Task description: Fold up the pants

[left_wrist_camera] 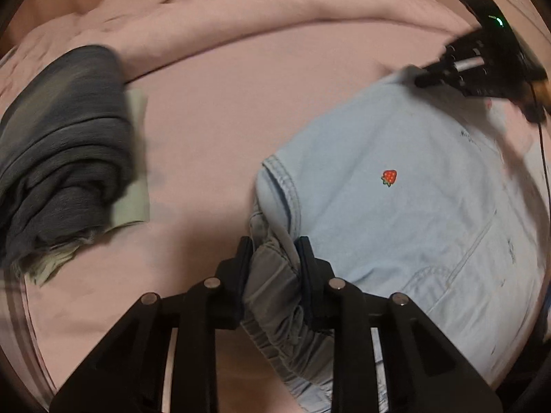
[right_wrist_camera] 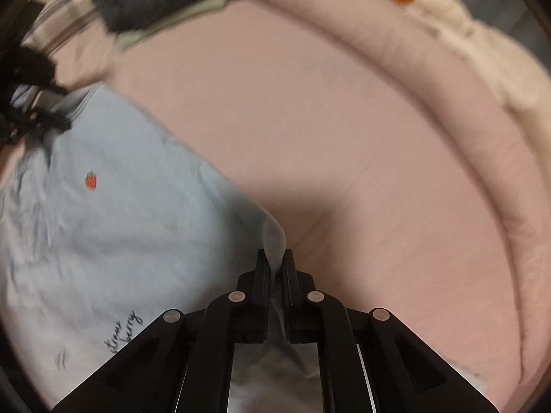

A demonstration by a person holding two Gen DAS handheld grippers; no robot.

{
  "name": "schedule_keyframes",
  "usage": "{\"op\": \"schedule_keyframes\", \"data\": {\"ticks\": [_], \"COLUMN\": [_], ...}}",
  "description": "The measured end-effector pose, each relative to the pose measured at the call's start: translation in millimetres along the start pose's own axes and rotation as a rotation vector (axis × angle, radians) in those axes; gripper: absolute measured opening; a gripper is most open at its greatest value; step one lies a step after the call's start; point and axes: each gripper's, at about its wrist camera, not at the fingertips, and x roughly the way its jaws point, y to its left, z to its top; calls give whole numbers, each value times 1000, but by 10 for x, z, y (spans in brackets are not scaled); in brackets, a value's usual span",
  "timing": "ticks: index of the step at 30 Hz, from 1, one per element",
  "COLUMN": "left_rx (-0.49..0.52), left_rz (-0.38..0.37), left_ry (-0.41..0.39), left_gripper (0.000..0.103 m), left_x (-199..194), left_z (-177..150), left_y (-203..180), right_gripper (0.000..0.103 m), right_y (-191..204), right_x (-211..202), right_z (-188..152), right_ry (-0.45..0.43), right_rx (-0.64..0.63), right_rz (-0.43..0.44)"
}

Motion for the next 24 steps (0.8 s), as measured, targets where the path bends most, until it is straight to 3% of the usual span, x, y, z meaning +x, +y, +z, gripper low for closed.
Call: {"op": "schedule_keyframes", "data": {"ticks": [1,3,4,6,8,9,10,12,16,17,19,20,21,22,23,24], "left_rx": [3,35,41,20,-1,-7,-8,-7,7,16,56,63,67,72,75,84], "left_rz": [-18,27,42,30,46,57,52,15,-98,-121,-97,-93,-78,-55,-39,-15], "left_ry": [23,35,38,10,-25,-33,-23,21,100,110,100,95,87,73,58,36], "left_gripper": [28,46,51,71,80,81,81,80,71,58,53,44,38,35,28,26], "left_x": [31,47,23,-80,-180,-189,-161,-59,141,160,137,114,78,25,-57,-136], "left_z": [-16,-70,-73,-73,-136,-160,-162,-143,-138,-163,-183,-175,-165,-160,-197,-199], "left_y": [25,38,64,151,176,185,218,266,254,218,137,112,87,63,10,-34], "right_gripper": [7,7,7,7,10,17,23,53,56,56,56,56,47,38,17,13], "right_y": [-10,-15,23,117,90,26,-41,-138,-157,-281,-329,-341,-385,-349,-283,-228], "right_x": [-5,149,243,284,203,178,156,172,361,501,518,519,517,500,473,459], "right_z": [47,80,72,42,40,35,32,45,1,77,43,25,-36,-49,-72,-72], "right_ry": [-24,24,53,52,24,13,11,27,78,76,56,53,49,43,34,26], "right_rx": [21,59,53,7,21,38,59,86,106,117,155,171,173,159,137,113], "right_rz": [-24,-7,-6,-34,-19,-3,3,-26,13,23,48,64,70,76,73,36]}}
